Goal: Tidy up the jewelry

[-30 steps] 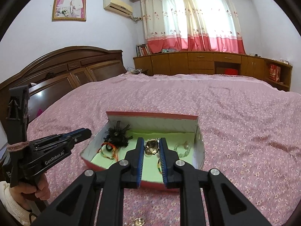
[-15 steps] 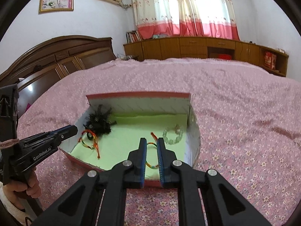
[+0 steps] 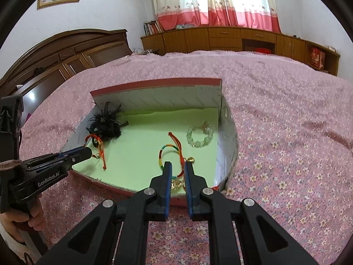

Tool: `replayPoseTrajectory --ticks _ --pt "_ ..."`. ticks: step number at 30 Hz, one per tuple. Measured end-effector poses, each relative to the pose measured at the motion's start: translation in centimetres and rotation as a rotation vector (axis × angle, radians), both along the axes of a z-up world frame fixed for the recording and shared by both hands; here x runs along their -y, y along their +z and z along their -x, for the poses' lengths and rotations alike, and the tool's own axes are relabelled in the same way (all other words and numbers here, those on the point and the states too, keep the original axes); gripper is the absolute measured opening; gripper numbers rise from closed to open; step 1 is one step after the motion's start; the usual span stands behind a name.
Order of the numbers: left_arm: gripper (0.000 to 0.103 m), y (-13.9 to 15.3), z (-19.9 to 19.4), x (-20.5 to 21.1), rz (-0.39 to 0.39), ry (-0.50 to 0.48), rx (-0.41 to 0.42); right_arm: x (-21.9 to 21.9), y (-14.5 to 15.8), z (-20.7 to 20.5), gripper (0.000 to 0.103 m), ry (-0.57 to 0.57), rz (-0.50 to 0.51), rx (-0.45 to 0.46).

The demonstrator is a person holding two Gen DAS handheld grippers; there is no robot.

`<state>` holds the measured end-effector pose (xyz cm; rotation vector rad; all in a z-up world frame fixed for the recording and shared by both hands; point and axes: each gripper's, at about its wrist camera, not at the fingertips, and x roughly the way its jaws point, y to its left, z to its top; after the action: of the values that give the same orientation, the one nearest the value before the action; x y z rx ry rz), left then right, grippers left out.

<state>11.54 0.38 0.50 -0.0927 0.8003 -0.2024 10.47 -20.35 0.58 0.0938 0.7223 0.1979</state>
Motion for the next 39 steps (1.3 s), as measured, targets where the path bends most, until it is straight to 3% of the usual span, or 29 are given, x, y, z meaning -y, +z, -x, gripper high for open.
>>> replayPoseTrajectory --ticks 5,12,20,39 --pt "0.023 0.4 0.4 0.3 0.003 -0.004 0.001 0.2 0.2 0.1 0.026 -0.009 -0.013 0.001" --pt "0.025 2.1 2.1 -0.7 0.041 0.003 0.015 0.2 1.6 1.5 0.036 -0.003 -0.037 0.028" --pt "0.026 3.4 5.0 -1.8 0.057 0.004 0.011 -0.4 2.6 4.0 0.038 0.028 -0.051 0.033" --pt "0.026 1.5 10.2 -1.4 0.022 -0.064 -0.089 -1.1 0.7 9.1 0.039 0.070 -0.072 -0.084"
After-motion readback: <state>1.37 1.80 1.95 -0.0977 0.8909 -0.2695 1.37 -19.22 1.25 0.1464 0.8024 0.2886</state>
